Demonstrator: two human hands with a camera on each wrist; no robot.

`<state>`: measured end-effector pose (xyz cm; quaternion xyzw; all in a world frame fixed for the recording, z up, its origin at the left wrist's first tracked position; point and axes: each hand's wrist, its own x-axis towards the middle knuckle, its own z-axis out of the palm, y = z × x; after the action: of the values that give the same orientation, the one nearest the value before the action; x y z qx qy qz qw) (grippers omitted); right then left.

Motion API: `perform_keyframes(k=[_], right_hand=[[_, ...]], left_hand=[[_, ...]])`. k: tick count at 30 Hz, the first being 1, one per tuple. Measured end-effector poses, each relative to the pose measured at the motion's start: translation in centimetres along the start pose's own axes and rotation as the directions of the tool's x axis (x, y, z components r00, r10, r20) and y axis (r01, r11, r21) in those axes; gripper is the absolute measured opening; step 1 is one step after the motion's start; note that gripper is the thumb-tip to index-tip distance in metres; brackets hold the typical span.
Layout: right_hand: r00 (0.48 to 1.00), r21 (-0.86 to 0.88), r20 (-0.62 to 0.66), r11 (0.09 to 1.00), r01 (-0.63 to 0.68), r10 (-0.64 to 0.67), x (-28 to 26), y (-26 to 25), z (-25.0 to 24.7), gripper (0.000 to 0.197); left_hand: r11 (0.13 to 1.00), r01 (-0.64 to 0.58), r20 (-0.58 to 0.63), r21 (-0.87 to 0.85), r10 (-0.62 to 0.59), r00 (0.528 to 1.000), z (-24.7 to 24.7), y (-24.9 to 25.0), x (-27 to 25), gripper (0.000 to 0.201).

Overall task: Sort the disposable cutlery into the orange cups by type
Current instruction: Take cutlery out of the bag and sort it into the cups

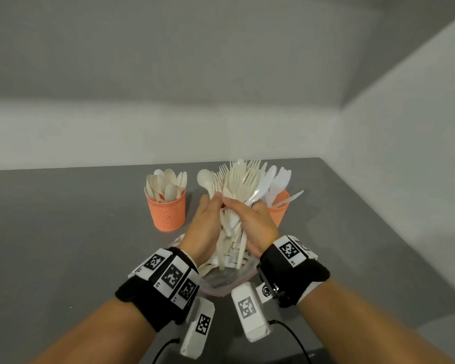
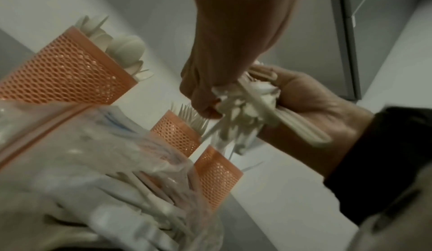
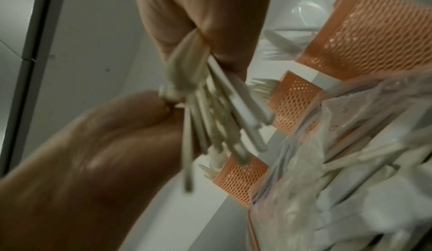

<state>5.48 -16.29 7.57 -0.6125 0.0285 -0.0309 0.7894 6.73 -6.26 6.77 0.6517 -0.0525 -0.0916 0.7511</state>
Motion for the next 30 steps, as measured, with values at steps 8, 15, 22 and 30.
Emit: perform_keyframes(k=[8, 15, 22, 30], right_hand=[[0.988, -0.258, 0.017, 0.954, 0.152, -0.153, 0.6, 0.3, 0.3, 0.032], [0.99, -0.43, -0.037, 0.896, 0.109, -0.139, 1.8, 1.1, -0.6, 0.091], [0.984, -0.253, 0.122, 0.963, -0.095, 0.129, 1.2, 0.5, -0.8, 0.086], [0.981, -0.277, 0.133, 0.955, -0.101, 0.142, 1.5, 0.1, -2.5, 0.061]], left_hand=[[0.996, 0.024, 0.269, 0.082, -0.045, 0.962, 0.5, 1.0, -0.7, 0.061], [0.978, 0.166, 0.296, -0.127, -0.123, 0.947, 0.3, 0.8, -0.3, 0.047], [0.931, 0.274, 0.345, -0.243, -0.181, 0.921, 0.3, 0.5, -0.2, 0.052], [0.935, 0.268, 0.311, -0.23, -0.191, 0.931, -0.6, 0.5, 0.4, 0.035]])
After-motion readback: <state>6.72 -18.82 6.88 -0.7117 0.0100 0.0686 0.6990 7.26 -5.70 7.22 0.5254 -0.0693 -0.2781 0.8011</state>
